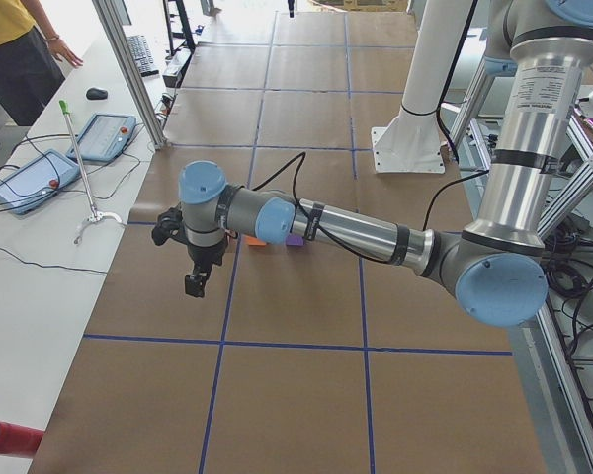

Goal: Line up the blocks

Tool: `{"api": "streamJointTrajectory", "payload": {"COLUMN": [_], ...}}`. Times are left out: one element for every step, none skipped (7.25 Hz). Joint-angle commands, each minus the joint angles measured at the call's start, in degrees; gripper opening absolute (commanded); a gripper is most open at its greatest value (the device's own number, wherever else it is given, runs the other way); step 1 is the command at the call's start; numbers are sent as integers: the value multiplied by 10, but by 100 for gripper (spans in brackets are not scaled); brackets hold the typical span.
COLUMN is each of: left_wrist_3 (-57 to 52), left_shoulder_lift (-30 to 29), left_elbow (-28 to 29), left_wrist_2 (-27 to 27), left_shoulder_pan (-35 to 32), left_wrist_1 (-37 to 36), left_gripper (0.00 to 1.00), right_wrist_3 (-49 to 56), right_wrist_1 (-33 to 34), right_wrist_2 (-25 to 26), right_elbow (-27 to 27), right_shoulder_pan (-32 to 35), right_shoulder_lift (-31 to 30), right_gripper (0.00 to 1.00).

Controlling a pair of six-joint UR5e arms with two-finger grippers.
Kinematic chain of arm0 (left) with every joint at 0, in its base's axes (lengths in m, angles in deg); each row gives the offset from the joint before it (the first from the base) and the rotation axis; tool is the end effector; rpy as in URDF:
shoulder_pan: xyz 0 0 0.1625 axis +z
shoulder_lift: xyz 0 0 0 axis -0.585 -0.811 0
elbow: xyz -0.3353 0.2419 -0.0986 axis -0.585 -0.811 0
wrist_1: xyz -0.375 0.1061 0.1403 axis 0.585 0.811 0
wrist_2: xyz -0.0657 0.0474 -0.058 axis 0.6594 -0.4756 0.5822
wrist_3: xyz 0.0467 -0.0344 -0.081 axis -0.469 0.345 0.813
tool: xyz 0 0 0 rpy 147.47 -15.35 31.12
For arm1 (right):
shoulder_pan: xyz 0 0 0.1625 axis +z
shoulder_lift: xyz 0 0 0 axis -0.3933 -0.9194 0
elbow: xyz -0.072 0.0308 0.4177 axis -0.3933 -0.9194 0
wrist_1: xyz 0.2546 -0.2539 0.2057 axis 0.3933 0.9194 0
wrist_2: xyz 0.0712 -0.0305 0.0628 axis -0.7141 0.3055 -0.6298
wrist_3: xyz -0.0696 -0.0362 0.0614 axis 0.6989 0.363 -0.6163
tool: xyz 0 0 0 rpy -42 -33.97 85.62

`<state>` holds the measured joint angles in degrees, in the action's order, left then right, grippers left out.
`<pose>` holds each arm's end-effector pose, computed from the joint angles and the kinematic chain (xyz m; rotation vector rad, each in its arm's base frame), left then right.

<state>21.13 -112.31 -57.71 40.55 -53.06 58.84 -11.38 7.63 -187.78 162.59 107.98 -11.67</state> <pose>-0.0578 -0.5664 0.5589 0.2537 0.6894 0.2059 0.0184 -0.4902 0.6359 -0.0185 -0.7907 -0.0509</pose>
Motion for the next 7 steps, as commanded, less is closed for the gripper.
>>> {"api": "streamJointTrajectory", "payload": {"left_wrist_3": [-45, -46, -45, -45, -40, -29, 2], "left_shoulder_lift": [33, 35, 36, 35, 35, 38, 60], "left_elbow": [34, 35, 29, 32, 29, 34, 30], "left_wrist_2": [4, 4, 4, 5, 6, 52, 76], "left_shoulder_pan": [-40, -44, -42, -41, -41, -43, -43], "left_wrist_1": [-14, -25, -51, -53, -55, -66, -74], "left_gripper": [99, 99, 100, 100, 100, 100, 100], "right_wrist_3": [0, 0, 0, 0, 0, 0, 0], "right_wrist_1": [0, 0, 0, 0, 0, 0, 0], "right_wrist_2": [0, 0, 0, 0, 0, 0, 0], "right_elbow": [0, 0, 0, 0, 0, 0, 0], "right_shoulder_pan": [0, 0, 0, 0, 0, 0, 0], "right_shoulder_lift": [0, 0, 0, 0, 0, 0, 0], "right_gripper": [100, 100, 100, 100, 100, 100, 100]}}
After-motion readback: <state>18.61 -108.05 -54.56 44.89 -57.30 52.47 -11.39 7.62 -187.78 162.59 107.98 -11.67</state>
